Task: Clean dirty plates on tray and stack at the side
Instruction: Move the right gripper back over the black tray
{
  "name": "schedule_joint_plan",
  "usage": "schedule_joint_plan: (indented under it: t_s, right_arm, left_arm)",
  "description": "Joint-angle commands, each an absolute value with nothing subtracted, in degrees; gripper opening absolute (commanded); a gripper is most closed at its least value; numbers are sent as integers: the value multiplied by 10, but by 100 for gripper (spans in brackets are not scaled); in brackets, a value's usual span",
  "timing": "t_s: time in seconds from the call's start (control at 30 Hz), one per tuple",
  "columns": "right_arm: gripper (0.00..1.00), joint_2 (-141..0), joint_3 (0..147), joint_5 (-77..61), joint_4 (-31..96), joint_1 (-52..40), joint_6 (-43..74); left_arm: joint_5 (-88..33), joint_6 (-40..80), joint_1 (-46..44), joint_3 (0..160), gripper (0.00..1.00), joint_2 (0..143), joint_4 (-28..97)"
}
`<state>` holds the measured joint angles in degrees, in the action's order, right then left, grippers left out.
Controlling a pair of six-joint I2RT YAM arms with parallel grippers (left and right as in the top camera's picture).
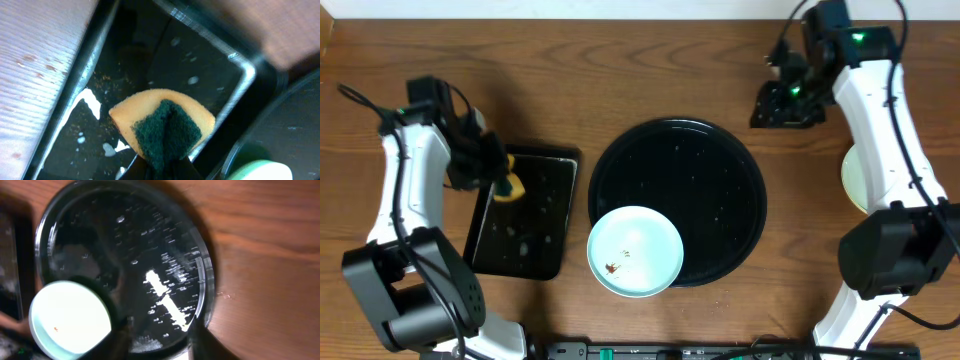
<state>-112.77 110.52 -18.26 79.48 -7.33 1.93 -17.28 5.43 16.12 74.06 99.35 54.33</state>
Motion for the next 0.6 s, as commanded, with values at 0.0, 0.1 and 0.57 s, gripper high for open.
schedule_joint_plan:
  t_s: [0.0,0.1,0.57]
  right_arm:
    - [13,-1128,1106,-221,806,-103,1]
    - [12,-1128,1106,-237,815,-129,-10]
    - [41,-1128,1064,-241,827,-215,28]
  left_arm:
    - [-147,61,161,667,7,1000,499]
    - [-117,74,161,606,7,1000,434]
    - [-94,76,161,540,7,1029,353]
